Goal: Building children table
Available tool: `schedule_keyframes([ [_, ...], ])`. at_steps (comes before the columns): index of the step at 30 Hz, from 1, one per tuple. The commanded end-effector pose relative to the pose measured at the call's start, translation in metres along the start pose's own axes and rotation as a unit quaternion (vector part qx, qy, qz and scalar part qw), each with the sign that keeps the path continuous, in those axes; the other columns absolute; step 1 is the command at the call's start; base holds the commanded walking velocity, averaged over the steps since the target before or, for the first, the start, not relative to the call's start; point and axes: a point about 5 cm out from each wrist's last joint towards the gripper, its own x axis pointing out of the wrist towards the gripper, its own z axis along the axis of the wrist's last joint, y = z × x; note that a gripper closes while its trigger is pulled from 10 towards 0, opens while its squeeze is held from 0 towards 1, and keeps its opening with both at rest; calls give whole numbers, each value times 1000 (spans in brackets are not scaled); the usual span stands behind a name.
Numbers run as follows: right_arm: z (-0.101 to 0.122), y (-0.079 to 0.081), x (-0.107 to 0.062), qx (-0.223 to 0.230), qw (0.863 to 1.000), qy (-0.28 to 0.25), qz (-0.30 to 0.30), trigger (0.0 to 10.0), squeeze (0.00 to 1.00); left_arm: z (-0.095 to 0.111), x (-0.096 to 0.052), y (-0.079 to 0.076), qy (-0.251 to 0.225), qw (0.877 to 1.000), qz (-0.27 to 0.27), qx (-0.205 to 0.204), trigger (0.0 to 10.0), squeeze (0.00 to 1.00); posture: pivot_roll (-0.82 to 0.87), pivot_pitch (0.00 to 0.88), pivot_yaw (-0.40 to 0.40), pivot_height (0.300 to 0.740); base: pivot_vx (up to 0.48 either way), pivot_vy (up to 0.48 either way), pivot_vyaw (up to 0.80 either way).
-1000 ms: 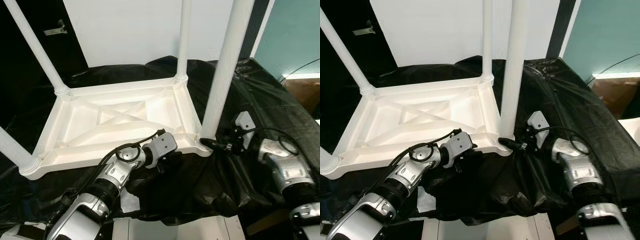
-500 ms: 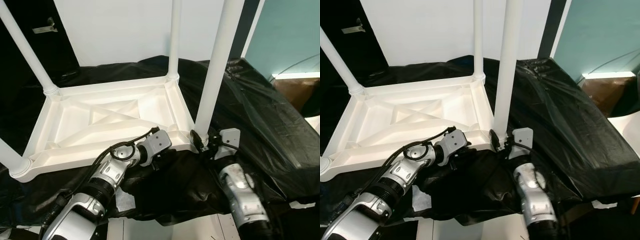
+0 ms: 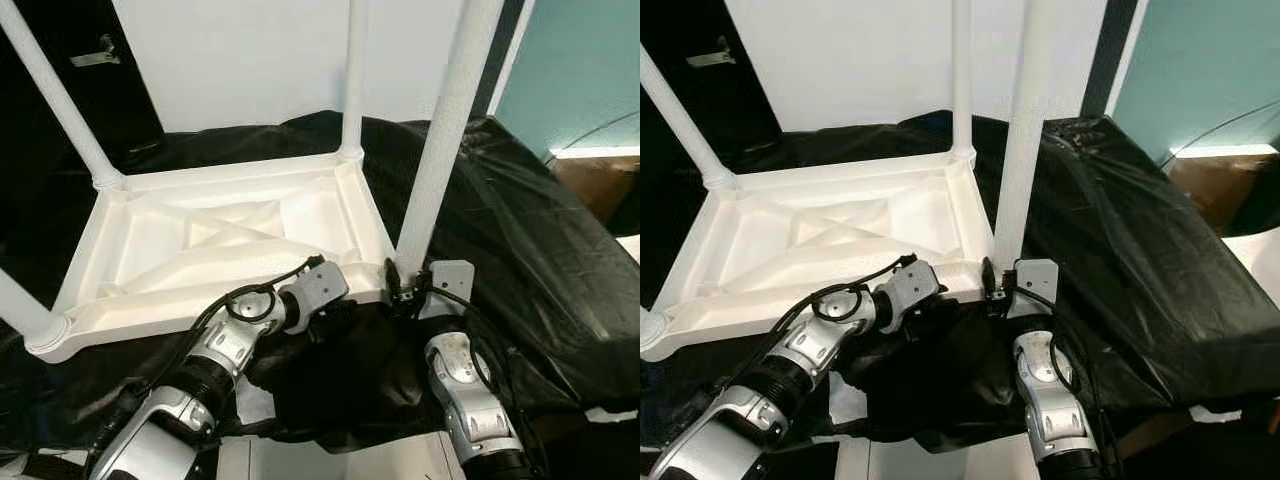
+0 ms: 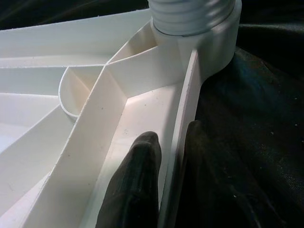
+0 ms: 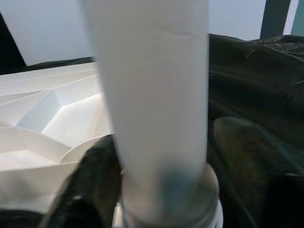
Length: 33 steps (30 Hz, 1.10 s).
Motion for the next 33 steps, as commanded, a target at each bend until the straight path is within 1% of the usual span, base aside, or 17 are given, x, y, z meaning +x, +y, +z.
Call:
schedule_keyframes([
  [1, -5, -7, -2, -5, 1000, 17, -19, 10000, 1000, -46, 0, -39, 84, 988, -114, -54, 10000, 0, -58, 17, 4, 740, 0, 0, 0],
  [6, -3, -6, -1, -17, 1000, 8, -3, 10000, 1000, -45, 1, -39, 84, 989, -112, -55, 10000, 0, -60, 17, 3, 740, 0, 0, 0],
  [8, -2, -3, 0, -18, 999, 8, 35, 10000, 1000, -45, 2, -39, 84, 989, -113, -55, 10000, 0, -64, 17, 3, 740, 0, 0, 0],
  [9, -2, -2, 1, -16, 998, 7, 66, 10000, 329, -45, 2, -39, 84, 989, -113, -55, 10000, 0, -66, 18, 4, 740, 0, 0, 0],
  [10, 0, -3, 1, -19, 994, 4, 111, 10000, 0, -46, 2, -39, 84, 989, -113, -54, 10000, 0, -69, 17, 5, 740, 0, 0, 0],
  [11, 0, -3, 1, -19, 994, 4, 111, 10000, 0, -46, 2, -39, 84, 989, -113, -54, 10000, 0, -69, 17, 5, 740, 0, 0, 0],
  [12, 2, -6, 3, -26, 989, -2, 148, 10000, 0, -46, 2, -39, 85, 989, -113, -54, 10000, 0, -70, 17, 5, 740, 0, 0, 0],
  [14, 15, -20, 8, -42, 967, -7, 250, 10000, 0, -46, 2, -39, 85, 989, -113, -53, 10000, 0, -73, 17, 7, 740, 0, 0, 0],
  [17, 19, -23, 10, -45, 962, -9, 269, 10000, 0, -46, 2, -39, 85, 989, -113, -52, 10000, 0, -73, 17, 7, 740, 0, 0, 0],
  [20, 34, -32, 14, -71, 937, -10, 341, 10000, 0, -46, 2, -38, 86, 988, -114, -51, 10000, 0, -78, 16, 10, 740, 0, 0, 0],
  [22, 34, -32, 14, -71, 937, -10, 341, 10000, 0, -46, 2, -38, 86, 988, -114, -51, 10000, 0, -78, 16, 10, 740, 0, 0, 0],
  [23, 36, -35, 16, -82, 928, -3, 363, 10000, 0, -47, 2, -38, 89, 988, -114, -48, 10000, 0, -77, 15, 9, 740, 0, 0, 0],
  [24, 36, -35, 16, -82, 928, -3, 363, 10000, 0, -47, 2, -38, 89, 988, -114, -48, 10000, 0, -77, 15, 9, 740, 0, 0, 0],
  [26, 35, -39, 18, -100, 908, 18, 407, 10000, 0, -48, 1, -38, 94, 988, -113, -44, 10000, 0, -67, 13, 6, 740, 0, 0, 0],
  [27, 35, -39, 18, -100, 908, 18, 407, 10000, 0, -48, 1, -38, 94, 988, -113, -44, 10000, 0, -67, 13, 6, 740, 0, 0, 0],
  [30, 29, -45, 21, -105, 883, 61, 453, 10000, 0, -51, -2, -37, 98, 988, -109, -44, 10000, 0, -62, 12, 5, 740, 0, 0, 0],
  [33, 25, -52, 24, -112, 871, 84, 471, 10000, 0, -52, -3, -37, 100, 988, -107, -45, 10000, 0, -54, 10, 4, 740, 0, 0, 0],
])
